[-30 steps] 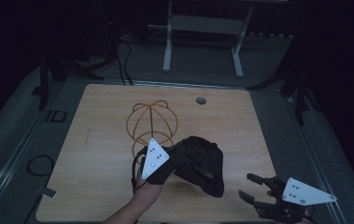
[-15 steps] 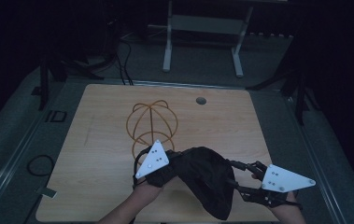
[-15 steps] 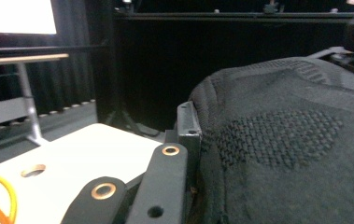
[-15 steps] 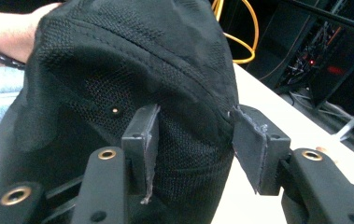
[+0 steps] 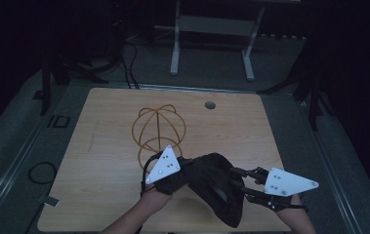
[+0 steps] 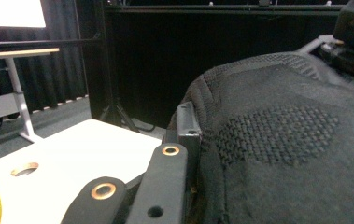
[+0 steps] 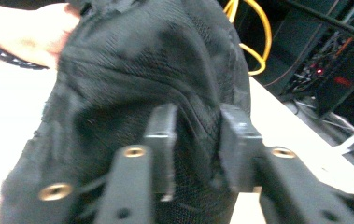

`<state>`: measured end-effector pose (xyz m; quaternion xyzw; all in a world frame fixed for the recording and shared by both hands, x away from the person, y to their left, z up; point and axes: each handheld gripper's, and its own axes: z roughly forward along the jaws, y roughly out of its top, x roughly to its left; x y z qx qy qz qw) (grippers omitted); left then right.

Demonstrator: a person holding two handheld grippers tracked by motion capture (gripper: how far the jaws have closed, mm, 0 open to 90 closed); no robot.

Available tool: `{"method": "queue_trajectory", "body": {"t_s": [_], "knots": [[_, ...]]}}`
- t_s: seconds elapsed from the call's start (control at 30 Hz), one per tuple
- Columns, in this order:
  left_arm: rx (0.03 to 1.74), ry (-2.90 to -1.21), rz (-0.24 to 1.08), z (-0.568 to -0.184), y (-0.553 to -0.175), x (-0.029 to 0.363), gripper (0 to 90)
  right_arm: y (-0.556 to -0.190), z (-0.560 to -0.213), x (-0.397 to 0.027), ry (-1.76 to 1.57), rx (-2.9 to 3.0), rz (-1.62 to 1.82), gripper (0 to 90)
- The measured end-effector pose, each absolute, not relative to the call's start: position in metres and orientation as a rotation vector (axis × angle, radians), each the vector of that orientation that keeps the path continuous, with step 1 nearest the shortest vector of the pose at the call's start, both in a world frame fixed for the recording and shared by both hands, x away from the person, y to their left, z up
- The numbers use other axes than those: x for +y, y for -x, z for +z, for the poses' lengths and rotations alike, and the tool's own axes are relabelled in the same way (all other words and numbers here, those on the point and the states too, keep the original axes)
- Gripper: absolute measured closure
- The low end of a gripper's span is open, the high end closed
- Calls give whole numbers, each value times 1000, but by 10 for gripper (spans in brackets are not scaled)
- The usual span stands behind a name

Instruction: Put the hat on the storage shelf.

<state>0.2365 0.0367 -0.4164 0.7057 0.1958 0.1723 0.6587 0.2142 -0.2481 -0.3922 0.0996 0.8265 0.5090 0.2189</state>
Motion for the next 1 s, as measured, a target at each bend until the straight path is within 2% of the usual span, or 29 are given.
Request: {"method": "queue_trajectory", "body": {"t_s": [0.07, 0.4, 0.53, 0.6, 0.73, 1.0], "knots": [[445, -1599, 395, -416, -237, 38, 895, -214, -393, -245, -271, 2297, 1384, 860], [469, -1628, 427, -419, -242, 40, 886, -211, -381, -257, -345, 2262, 1550, 878], [462, -1656, 457, -417, -242, 38, 788, -209, -375, -263, -364, 2239, 1615, 878], [461, -1680, 482, -417, -241, 37, 660, -209, -373, -266, -381, 2225, 1616, 879], [467, -1691, 488, -418, -240, 40, 607, -211, -369, -272, -433, 2190, 1604, 878], [481, -1715, 498, -422, -237, 56, 594, -218, -360, -282, -535, 2108, 1579, 878]]}}
